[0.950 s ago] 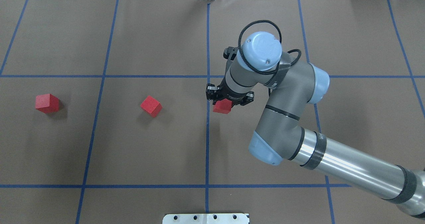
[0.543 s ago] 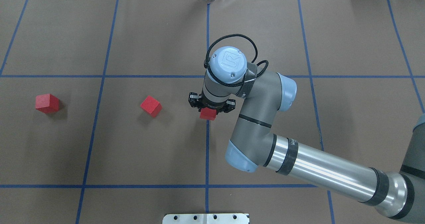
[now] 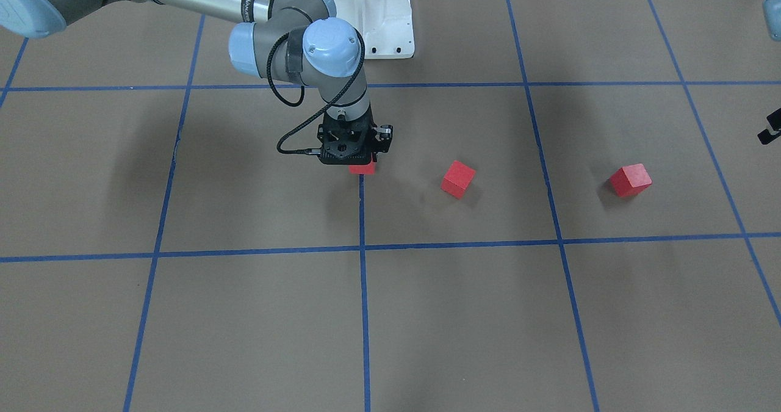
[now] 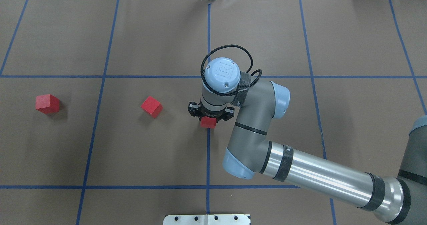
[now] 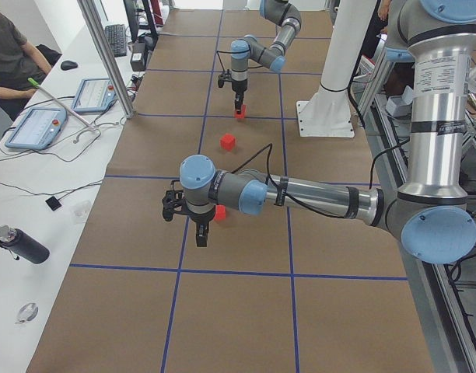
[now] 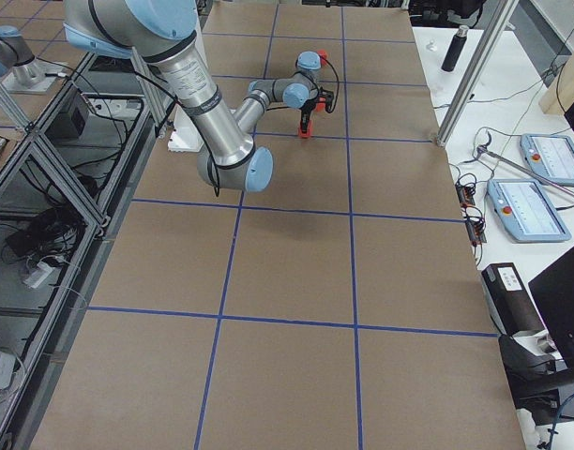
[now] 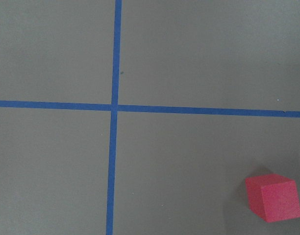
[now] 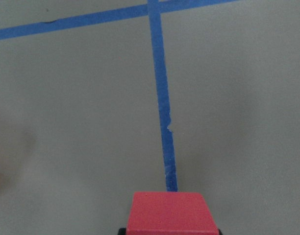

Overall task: Form red blocks into L shape at center
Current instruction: 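Carry the red cube with the right gripper to the table center, then open the right gripper, release the cube, and lift away, then grasp the middle red cube with the left gripper while the right arm withdraws, then carry the held cube with the left gripper beside the center cube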

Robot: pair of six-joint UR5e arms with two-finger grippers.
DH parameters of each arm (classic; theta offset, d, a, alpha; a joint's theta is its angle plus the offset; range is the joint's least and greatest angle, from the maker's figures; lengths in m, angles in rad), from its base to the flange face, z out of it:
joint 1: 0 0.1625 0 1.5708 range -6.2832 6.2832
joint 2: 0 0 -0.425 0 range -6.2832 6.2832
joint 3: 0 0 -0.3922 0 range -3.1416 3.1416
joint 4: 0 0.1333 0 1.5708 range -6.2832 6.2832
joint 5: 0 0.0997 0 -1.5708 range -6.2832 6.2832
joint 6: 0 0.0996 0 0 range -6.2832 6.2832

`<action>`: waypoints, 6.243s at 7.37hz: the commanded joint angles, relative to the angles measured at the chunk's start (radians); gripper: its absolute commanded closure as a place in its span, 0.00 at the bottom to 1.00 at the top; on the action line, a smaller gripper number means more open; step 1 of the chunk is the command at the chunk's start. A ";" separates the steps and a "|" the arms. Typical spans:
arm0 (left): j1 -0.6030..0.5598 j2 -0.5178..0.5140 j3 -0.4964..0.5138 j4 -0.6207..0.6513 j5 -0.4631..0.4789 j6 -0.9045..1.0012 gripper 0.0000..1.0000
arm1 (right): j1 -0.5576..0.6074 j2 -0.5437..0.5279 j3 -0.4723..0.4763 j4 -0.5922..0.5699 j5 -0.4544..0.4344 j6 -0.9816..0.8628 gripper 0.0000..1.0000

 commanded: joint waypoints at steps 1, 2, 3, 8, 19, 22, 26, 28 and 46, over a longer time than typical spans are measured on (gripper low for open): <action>0.000 0.000 0.002 0.000 0.000 0.001 0.00 | -0.007 -0.004 -0.008 0.000 0.000 -0.019 1.00; 0.000 0.000 0.000 0.000 0.000 0.001 0.00 | -0.010 -0.006 -0.008 0.000 -0.002 -0.038 1.00; 0.000 0.000 0.002 0.000 0.001 0.001 0.00 | -0.010 -0.007 -0.009 0.000 -0.002 -0.040 1.00; 0.000 0.000 -0.001 -0.001 0.000 0.001 0.00 | -0.017 0.002 -0.009 0.000 -0.035 -0.039 0.00; 0.627 -0.361 -0.092 -0.228 0.269 -0.687 0.10 | 0.287 -0.447 0.307 0.010 0.169 -0.370 0.00; 0.745 -0.383 -0.095 -0.224 0.407 -0.390 0.16 | 0.298 -0.457 0.298 0.010 0.164 -0.370 0.00; 0.842 -0.448 0.003 -0.225 0.510 -0.348 0.08 | 0.307 -0.461 0.288 0.010 0.163 -0.371 0.00; 0.848 -0.457 0.018 -0.227 0.526 -0.348 0.08 | 0.307 -0.463 0.285 0.010 0.163 -0.371 0.00; 0.911 -0.996 0.391 0.075 0.524 -0.892 1.00 | 0.313 -0.463 0.282 0.012 0.160 -0.367 0.00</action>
